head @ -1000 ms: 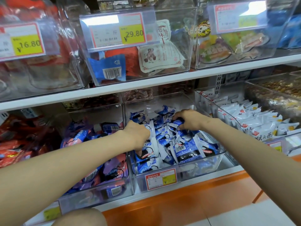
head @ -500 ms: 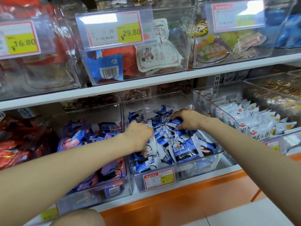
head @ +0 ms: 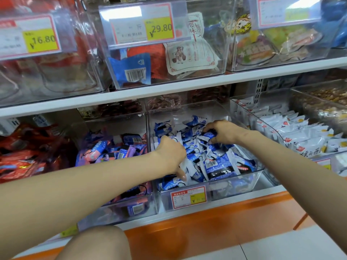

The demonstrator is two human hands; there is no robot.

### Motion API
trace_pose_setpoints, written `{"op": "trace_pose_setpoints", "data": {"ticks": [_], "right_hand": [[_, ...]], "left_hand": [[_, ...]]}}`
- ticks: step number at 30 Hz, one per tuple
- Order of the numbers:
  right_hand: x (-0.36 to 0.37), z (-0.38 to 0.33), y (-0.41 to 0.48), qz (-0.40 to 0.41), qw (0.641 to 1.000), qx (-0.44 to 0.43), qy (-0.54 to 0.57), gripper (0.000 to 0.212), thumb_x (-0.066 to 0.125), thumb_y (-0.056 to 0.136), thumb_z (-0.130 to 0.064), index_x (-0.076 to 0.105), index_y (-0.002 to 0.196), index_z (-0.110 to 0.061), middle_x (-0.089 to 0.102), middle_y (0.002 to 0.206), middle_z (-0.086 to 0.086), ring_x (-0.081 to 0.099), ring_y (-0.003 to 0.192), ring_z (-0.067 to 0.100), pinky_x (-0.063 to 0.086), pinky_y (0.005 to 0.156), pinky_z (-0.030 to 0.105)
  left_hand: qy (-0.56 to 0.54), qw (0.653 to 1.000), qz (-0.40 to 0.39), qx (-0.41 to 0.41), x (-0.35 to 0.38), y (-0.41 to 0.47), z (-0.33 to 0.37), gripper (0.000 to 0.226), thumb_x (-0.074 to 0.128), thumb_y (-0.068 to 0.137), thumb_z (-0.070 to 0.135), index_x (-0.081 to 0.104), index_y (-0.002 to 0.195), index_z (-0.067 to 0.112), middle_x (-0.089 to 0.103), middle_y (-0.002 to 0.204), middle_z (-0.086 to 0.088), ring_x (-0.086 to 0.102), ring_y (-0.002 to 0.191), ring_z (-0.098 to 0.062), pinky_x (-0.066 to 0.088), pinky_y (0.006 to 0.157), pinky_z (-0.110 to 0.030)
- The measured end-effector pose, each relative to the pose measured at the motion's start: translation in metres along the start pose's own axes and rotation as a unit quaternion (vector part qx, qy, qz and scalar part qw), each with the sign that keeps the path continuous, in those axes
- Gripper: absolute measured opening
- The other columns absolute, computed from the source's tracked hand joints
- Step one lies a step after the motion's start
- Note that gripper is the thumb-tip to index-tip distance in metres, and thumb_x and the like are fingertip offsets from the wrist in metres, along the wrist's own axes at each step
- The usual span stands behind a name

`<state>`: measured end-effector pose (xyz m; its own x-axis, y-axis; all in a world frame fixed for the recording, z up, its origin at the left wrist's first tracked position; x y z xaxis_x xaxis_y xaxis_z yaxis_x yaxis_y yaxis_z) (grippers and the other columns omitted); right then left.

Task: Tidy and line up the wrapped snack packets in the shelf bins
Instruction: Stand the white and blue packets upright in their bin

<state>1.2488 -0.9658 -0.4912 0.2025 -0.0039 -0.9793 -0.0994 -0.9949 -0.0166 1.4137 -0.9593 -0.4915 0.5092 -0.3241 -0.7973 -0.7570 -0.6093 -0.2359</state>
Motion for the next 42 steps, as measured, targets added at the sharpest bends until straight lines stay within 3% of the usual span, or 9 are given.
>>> {"op": "trace_pose_setpoints", "data": {"ticks": [4,10,17,21,25,27,29,33,42], "right_hand": [[-0.001,0.0,-0.001,0.003,1.0,0.001,0.002,0.05,0.069,0.084,-0.023,0.053,0.131,-0.021,0.053,0.134,0.007,0.05,0.12,0.024,0.042,0.097,0.029],[-0.003,0.0,-0.003,0.018,1.0,-0.004,0.003,0.045,0.065,0.086,-0.019,0.054,0.13,-0.018,0.055,0.133,0.006,0.051,0.119,0.024,0.042,0.097,0.03],[-0.014,-0.01,-0.01,0.065,0.998,0.0,0.013,0.032,0.054,0.089,-0.024,0.061,0.12,-0.02,0.063,0.104,0.007,0.05,0.085,0.018,0.041,0.071,0.026],[-0.03,-0.018,-0.019,0.113,0.971,-0.006,0.212,0.026,0.051,0.094,-0.02,0.06,0.115,-0.007,0.066,0.103,0.013,0.055,0.084,0.019,0.038,0.07,0.023],[-0.033,-0.022,-0.029,0.055,0.909,0.005,0.413,0.026,0.057,0.093,-0.021,0.058,0.117,-0.011,0.063,0.088,-0.005,0.054,0.064,-0.009,0.039,0.054,0.0],[-0.03,-0.021,-0.03,0.028,0.888,0.012,0.458,0.027,0.059,0.091,-0.019,0.059,0.115,-0.007,0.065,0.103,0.009,0.058,0.073,0.0,0.046,0.058,0.006],[-0.027,-0.022,-0.031,-0.019,0.857,0.025,0.515,0.029,0.061,0.088,-0.014,0.057,0.115,-0.006,0.064,0.105,0.009,0.06,0.08,0.008,0.05,0.068,0.016],[-0.025,-0.033,-0.038,-0.116,0.823,0.007,0.557,0.039,0.062,0.081,0.006,0.053,0.115,-0.013,0.067,0.1,0.006,0.064,0.083,0.013,0.054,0.074,0.021],[-0.035,-0.042,-0.037,-0.023,0.83,0.002,0.557,0.023,0.067,0.077,0.004,0.064,0.093,-0.012,0.067,0.069,0.0,0.062,0.061,0.007,0.053,0.064,0.018]], "left_hand": [[0.024,0.999,-0.008,-0.029,0.001,0.005,0.003,0.065,0.046,0.077,0.072,0.055,0.095,0.01,0.043,0.066,0.002,0.034,0.053,-0.014,0.036,0.091,-0.038],[-0.06,0.997,-0.04,0.031,-0.004,0.003,-0.02,0.054,0.058,0.073,0.068,0.048,0.081,0.015,0.046,0.067,0.004,0.043,0.062,-0.016,0.027,0.051,-0.025],[-0.091,0.994,-0.041,0.04,0.009,0.007,-0.039,0.041,0.071,0.071,0.055,0.059,0.083,0.018,0.055,0.075,0.003,0.048,0.07,-0.017,0.027,0.05,-0.025],[-0.12,0.99,-0.061,0.036,0.009,0.007,-0.043,0.045,0.071,0.071,0.055,0.065,0.09,0.015,0.056,0.075,0.003,0.048,0.071,-0.017,0.027,0.05,-0.025],[-0.213,0.977,-0.013,0.018,0.0,0.003,-0.051,0.046,0.069,0.073,0.056,0.062,0.098,0.017,0.066,0.089,0.004,0.053,0.077,-0.014,0.034,0.056,-0.027],[-0.323,0.944,0.068,-0.007,-0.011,0.0,-0.059,0.044,0.067,0.078,0.051,0.059,0.102,0.015,0.064,0.091,0.004,0.054,0.079,-0.014,0.039,0.064,-0.027],[-0.48,0.87,0.109,-0.024,-0.019,-0.004,-0.064,0.045,0.067,0.079,0.047,0.055,0.107,0.013,0.063,0.091,0.003,0.057,0.081,-0.014,0.044,0.07,-0.027],[-0.688,0.72,0.082,-0.032,-0.024,-0.005,-0.05,0.044,0.068,0.081,0.038,0.046,0.112,0.017,0.064,0.091,0.004,0.06,0.077,-0.006,0.049,0.066,-0.018],[-0.794,0.581,0.16,-0.072,-0.008,-0.023,-0.056,0.03,0.069,0.081,0.011,0.056,0.106,0.002,0.064,0.074,-0.002,0.058,0.061,-0.007,0.048,0.049,-0.013]]}}
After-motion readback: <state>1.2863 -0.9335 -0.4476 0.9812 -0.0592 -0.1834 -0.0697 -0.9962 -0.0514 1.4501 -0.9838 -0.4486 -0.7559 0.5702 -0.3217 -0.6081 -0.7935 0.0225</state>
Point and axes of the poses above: each hand's wrist, its own y-axis towards the middle knuckle, its own x-axis out of the palm, z = x × y, the point moved 5 cm from there along y, towards the middle knuckle
